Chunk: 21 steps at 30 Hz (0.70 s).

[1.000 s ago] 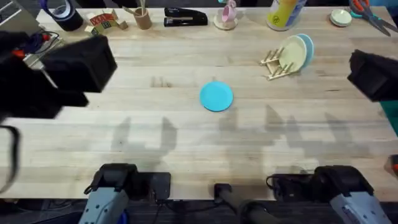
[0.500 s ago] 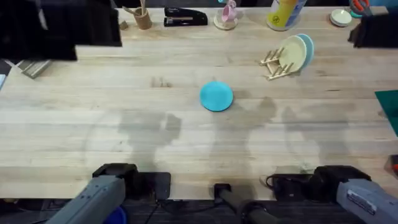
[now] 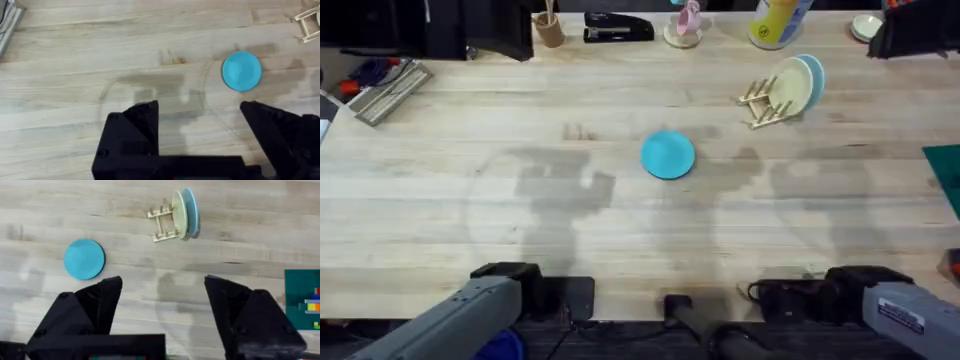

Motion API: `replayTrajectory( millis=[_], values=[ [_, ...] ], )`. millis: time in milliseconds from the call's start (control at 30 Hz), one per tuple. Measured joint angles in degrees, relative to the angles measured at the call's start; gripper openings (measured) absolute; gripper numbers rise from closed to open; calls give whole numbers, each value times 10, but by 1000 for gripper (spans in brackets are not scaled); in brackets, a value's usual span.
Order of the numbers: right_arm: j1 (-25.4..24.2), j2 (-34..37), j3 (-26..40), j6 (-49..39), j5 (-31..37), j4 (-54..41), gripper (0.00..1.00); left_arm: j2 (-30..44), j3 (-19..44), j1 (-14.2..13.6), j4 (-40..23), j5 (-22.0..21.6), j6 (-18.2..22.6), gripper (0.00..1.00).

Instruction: Pick up the plates from the table one by one and place each into a slot on the dish rack.

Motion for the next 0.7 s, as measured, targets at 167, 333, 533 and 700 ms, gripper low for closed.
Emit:
replayTrajectory(
  millis=[167,333,533,700],
  values=[
    [0,0,0,0,0,0,992,0,0,0,0,0,0,993],
    [0,0,0,0,0,0,992,0,0,0,-3,1,-1,849],
    [0,0,0,0,0,0,992,0,0,0,-8,13,2,54],
    [0,0,0,0,0,0,992,0,0,0,-8,46,2,42]
  ],
)
